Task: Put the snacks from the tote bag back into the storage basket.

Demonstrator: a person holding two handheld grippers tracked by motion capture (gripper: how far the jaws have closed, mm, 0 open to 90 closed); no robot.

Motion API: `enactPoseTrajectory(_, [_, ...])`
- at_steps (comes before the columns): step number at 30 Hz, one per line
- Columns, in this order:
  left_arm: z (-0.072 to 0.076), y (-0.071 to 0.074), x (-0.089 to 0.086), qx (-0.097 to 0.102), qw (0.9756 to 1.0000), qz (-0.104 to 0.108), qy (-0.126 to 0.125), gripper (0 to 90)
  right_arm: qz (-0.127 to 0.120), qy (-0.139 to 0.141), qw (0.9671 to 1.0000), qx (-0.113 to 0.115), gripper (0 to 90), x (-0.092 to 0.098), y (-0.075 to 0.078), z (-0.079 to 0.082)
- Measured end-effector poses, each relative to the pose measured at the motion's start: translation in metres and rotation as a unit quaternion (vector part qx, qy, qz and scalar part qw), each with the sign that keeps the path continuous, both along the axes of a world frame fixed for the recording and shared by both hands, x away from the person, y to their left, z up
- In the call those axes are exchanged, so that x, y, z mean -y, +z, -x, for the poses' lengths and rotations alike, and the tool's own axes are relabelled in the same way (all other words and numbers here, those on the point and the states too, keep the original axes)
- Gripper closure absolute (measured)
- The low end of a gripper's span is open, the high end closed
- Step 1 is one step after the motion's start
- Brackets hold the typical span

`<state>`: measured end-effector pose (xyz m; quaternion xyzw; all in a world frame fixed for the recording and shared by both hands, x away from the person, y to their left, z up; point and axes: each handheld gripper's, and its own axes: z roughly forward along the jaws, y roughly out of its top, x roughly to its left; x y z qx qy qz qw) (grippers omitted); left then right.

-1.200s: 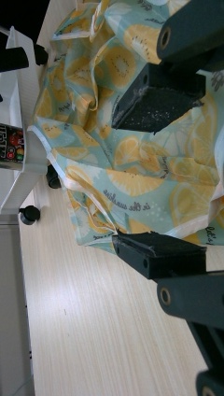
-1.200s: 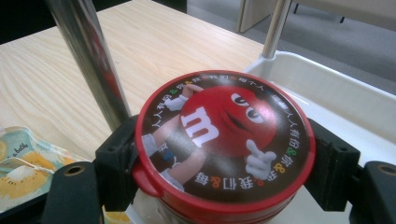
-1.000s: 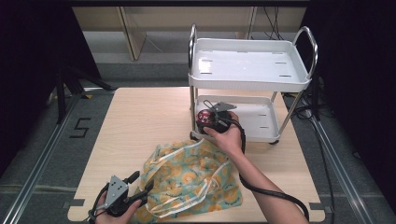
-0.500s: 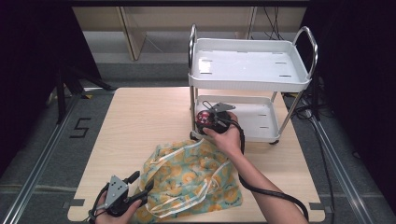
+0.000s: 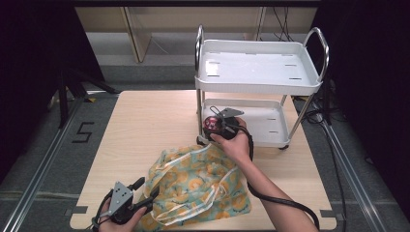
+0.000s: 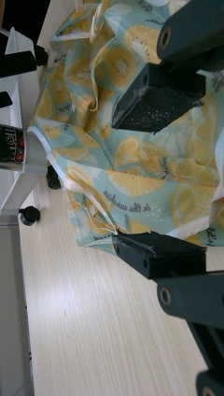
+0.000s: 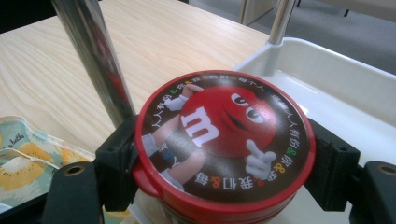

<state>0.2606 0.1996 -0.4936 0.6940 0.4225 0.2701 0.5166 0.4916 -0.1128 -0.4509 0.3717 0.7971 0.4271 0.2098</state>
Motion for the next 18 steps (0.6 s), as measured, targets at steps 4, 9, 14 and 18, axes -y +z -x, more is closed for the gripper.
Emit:
enactPoseTrajectory(4, [0.0002,0.0,0.0002,-0.001,1.0,0.0,0.0,37.3,0.0,0.002,1.0,0.001,26.7,-0.0003,-0.0012,-0.0001])
enactPoseTrajectory(9, [0.0,0.0,0.0,0.0,1.0,0.0,0.0,37.3,0.001,0.002,1.0,0.001,26.7,-0.0003,-0.0018,0.0])
enactPoseTrajectory(14, [0.0,0.0,0.0002,0.001,1.0,0.001,-0.001,37.3,0.001,0.004,1.0,-0.002,26.7,-0.0009,-0.0031,0.001])
enactPoseTrajectory(18, [0.0,0.0,-0.0001,0.0,1.0,-0.001,0.0,37.3,0.005,0.003,1.0,-0.004,26.7,-0.0002,-0.0031,0.0013])
